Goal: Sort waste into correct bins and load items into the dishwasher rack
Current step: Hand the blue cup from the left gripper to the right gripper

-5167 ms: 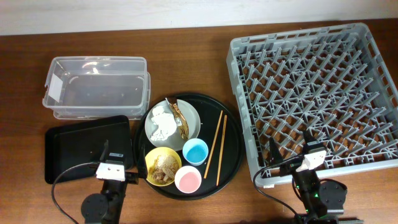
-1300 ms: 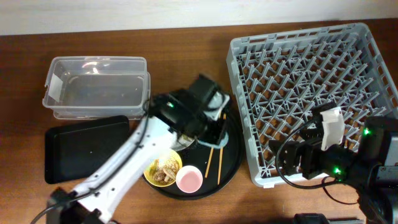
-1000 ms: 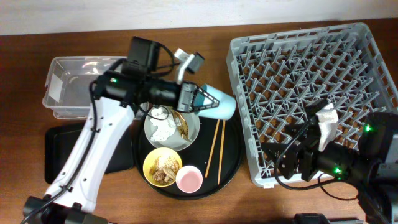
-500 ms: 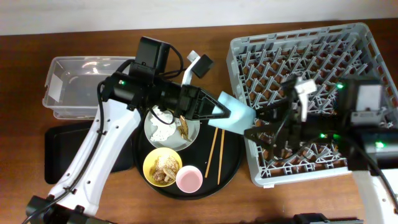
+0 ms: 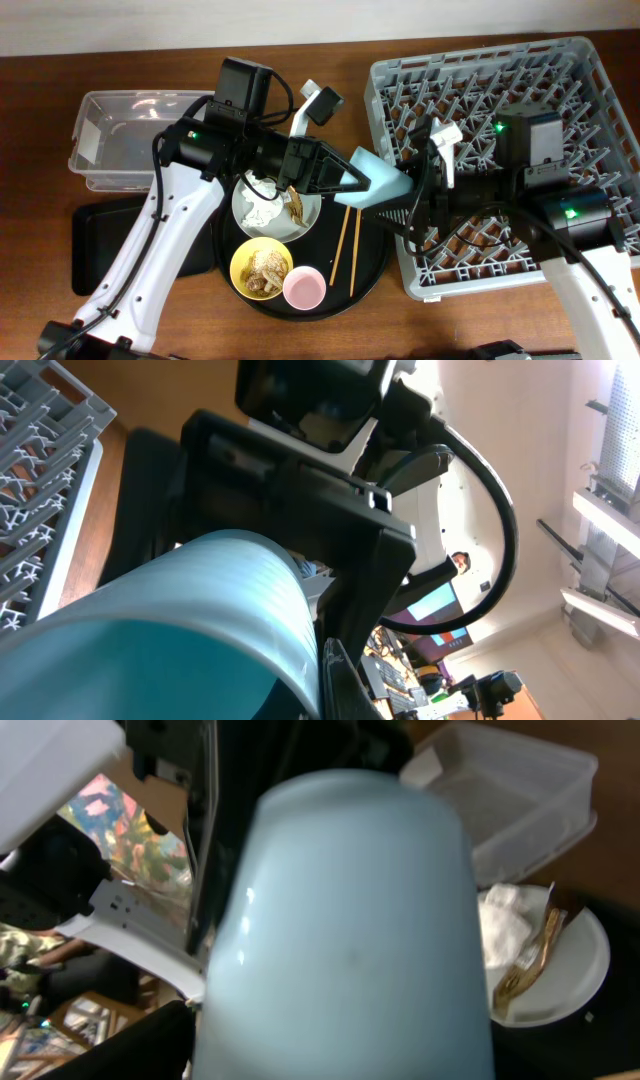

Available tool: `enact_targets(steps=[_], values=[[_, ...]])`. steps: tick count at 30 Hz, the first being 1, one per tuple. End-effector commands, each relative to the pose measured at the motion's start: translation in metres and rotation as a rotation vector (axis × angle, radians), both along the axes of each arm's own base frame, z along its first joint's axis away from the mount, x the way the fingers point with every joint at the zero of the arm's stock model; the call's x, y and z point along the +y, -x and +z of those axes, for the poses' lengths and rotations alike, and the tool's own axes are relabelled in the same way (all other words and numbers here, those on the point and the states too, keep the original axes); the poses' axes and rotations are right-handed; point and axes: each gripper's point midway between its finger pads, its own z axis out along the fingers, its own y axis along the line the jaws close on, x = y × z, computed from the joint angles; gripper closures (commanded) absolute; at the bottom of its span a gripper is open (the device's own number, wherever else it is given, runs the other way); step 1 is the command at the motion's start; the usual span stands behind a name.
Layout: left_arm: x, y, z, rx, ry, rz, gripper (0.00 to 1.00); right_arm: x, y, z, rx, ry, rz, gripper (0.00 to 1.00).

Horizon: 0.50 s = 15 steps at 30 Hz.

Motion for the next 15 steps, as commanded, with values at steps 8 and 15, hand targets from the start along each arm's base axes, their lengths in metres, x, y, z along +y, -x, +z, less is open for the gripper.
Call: enact_targets(steps=[8,15], values=[[0.0011,0.0037,0.0084,-0.049,0.021,-0.002,1.00,0.0027,0.0123,0.0303,-0.061,-0.053,0.003,0.41],[-0.0011,-0.0023,0.0009,-0.066,-0.020,0.035,0.33,-0.0026,0.0177,0.0340,-0.068,-0.047,-0.025,0.52]])
